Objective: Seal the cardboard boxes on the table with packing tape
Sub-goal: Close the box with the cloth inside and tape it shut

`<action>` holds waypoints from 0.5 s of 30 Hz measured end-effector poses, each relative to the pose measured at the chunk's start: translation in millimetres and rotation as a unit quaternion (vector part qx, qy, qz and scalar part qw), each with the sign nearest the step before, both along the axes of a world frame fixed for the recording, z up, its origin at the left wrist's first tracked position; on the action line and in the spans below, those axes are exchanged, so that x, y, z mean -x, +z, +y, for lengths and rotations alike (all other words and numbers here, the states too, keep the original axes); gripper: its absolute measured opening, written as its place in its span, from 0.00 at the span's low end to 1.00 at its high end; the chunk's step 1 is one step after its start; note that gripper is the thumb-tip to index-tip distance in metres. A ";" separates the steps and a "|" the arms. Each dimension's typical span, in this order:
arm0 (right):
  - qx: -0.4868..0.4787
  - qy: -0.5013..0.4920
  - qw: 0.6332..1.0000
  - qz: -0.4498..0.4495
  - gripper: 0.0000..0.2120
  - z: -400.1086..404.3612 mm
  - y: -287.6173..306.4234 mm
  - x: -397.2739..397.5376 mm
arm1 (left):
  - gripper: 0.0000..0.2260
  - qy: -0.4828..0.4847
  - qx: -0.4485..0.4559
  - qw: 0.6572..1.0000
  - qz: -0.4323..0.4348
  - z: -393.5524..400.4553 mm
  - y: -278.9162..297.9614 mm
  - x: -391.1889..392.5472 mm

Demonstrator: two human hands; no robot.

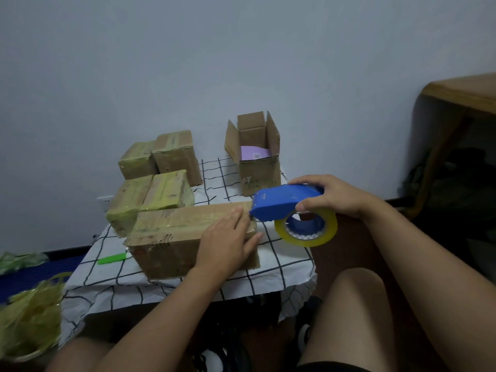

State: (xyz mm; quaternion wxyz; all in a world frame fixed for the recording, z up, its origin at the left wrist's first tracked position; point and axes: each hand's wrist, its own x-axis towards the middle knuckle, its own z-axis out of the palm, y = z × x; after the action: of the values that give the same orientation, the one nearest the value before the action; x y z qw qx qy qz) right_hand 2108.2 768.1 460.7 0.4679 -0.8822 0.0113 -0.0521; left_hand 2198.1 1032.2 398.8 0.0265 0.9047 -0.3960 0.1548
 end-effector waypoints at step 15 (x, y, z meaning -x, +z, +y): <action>0.109 -0.011 0.993 0.049 0.23 -22.3 18.2 22.5 | 0.29 -0.010 0.045 0.999 -0.024 -2.0 -0.6 1.7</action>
State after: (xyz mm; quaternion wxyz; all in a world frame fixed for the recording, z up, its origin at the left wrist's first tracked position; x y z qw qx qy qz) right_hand 2085.7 745.8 478.9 0.3677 -0.9290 0.0382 -0.0151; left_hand 2196.4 1030.2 398.2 0.0591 0.8948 -0.3977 0.1941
